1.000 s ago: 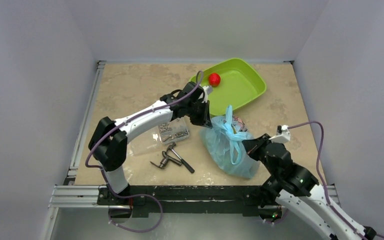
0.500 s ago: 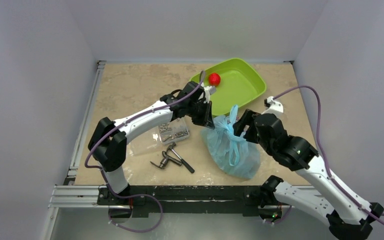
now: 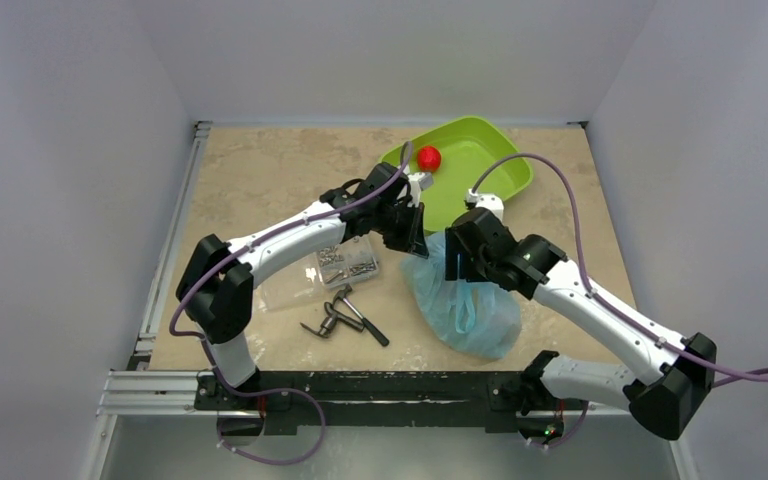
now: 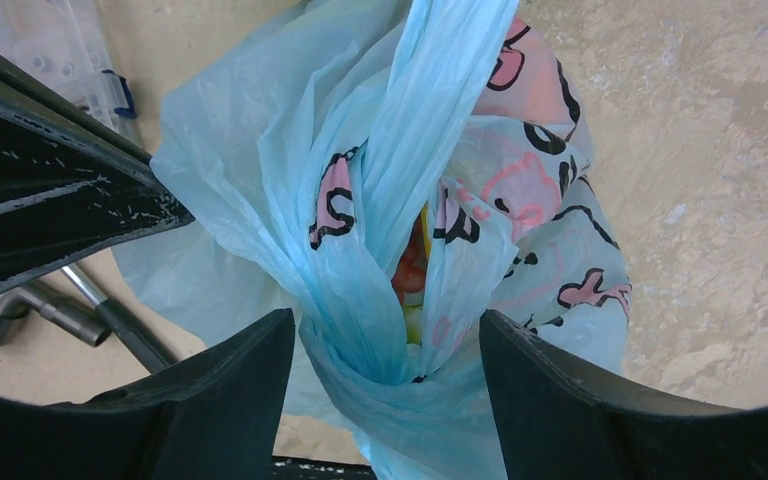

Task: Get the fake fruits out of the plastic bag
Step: Untie the plastic bag at the center of the board.

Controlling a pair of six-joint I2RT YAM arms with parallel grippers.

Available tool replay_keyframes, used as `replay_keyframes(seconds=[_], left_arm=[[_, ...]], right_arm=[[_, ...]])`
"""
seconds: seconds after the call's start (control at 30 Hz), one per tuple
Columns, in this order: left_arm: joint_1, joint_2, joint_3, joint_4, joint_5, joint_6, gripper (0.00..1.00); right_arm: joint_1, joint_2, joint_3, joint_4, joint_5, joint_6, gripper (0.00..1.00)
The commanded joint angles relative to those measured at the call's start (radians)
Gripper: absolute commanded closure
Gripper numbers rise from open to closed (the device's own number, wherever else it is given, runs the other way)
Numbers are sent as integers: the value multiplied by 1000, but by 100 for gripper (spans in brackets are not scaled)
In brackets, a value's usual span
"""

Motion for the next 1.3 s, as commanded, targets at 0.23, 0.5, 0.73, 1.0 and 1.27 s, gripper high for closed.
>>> replay_keyframes(seconds=[0.23,0.5,0.73,1.0,1.27], left_arm=[[55,-90,-60,114,28,-109,100],[56,-153,-113,234,105,-42,82],[-12,-237,-79,173,-26,239,2],[-42,-55,52,34,70,249,16],[-41,-48,64,13,47,268,94]], right_arm=[[-2,-60,-47,72,110,-21,65],[-3,-382,-347,640,-253,-125,100],[-4,-261,-314,597,-325,-214,100],[-2,-279,-305,538,-251,-206,99],[3,-247,-210,338,-193,-194,63]])
